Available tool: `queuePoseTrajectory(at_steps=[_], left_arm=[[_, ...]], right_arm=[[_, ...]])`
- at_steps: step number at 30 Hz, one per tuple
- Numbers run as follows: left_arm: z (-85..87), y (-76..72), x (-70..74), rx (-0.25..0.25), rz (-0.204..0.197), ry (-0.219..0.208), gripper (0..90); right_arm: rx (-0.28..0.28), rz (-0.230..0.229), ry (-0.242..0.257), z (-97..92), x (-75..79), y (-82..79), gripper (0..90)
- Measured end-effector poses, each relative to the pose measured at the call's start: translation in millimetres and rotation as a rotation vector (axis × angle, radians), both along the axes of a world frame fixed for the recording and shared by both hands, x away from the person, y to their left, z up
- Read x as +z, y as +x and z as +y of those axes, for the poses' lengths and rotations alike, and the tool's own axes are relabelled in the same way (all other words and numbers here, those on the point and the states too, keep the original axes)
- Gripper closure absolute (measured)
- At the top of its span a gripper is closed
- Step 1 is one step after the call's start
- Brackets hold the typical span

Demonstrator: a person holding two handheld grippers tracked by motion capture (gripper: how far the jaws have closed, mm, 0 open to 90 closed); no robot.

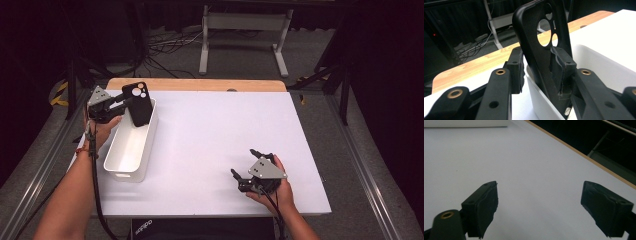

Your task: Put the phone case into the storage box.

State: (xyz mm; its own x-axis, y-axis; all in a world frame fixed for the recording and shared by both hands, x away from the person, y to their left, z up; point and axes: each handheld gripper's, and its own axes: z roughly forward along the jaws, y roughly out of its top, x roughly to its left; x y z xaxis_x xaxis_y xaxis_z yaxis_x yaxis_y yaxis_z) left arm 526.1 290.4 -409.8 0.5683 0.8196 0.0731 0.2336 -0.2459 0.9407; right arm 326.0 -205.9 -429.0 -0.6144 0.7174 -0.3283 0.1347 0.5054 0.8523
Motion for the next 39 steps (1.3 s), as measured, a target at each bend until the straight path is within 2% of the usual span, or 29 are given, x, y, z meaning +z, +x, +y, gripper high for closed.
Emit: queuePoseTrajectory(at_steps=[4, 8, 16, 23, 30, 32, 34, 39], left_arm=[[0.2, -2.0, 1.9, 0.002, -0.002, -0.001, 60.9], [0.4, -5.1, 6.2, 0.017, -0.016, 0.023, 58.9], [-0.8, -15.6, 17.5, 0.032, -0.032, 0.023, 50.7], [0.0, -28.6, 25.3, 0.037, -0.055, 0.002, 49.2], [1.7, -45.6, 30.7, 0.034, -0.081, -0.002, 41.6], [0.8, -51.9, 33.1, 0.032, -0.092, -0.015, 40.7], [0.4, -53.2, 33.9, 0.035, -0.100, -0.013, 38.3], [-2.9, -63.4, 36.8, 0.007, -0.104, -0.028, 34.7]], right_arm=[[0.000, 0.000, 0.004, -0.2, 0.3, -0.2, 15.3], [0.004, -0.008, 0.005, -0.3, 2.0, 0.0, 15.3], [0.007, -0.019, 0.015, -2.8, 4.2, 1.0, 15.3], [0.014, -0.030, 0.023, -4.6, 6.8, 0.1, 15.3], [0.022, -0.036, 0.034, -4.6, 8.5, -1.8, 15.3], [0.024, -0.034, 0.039, -3.8, 8.7, -1.7, 15.3], [0.026, -0.033, 0.045, -2.9, 8.8, -1.2, 15.3], [0.039, -0.031, 0.057, 0.8, 9.2, 0.3, 15.3]])
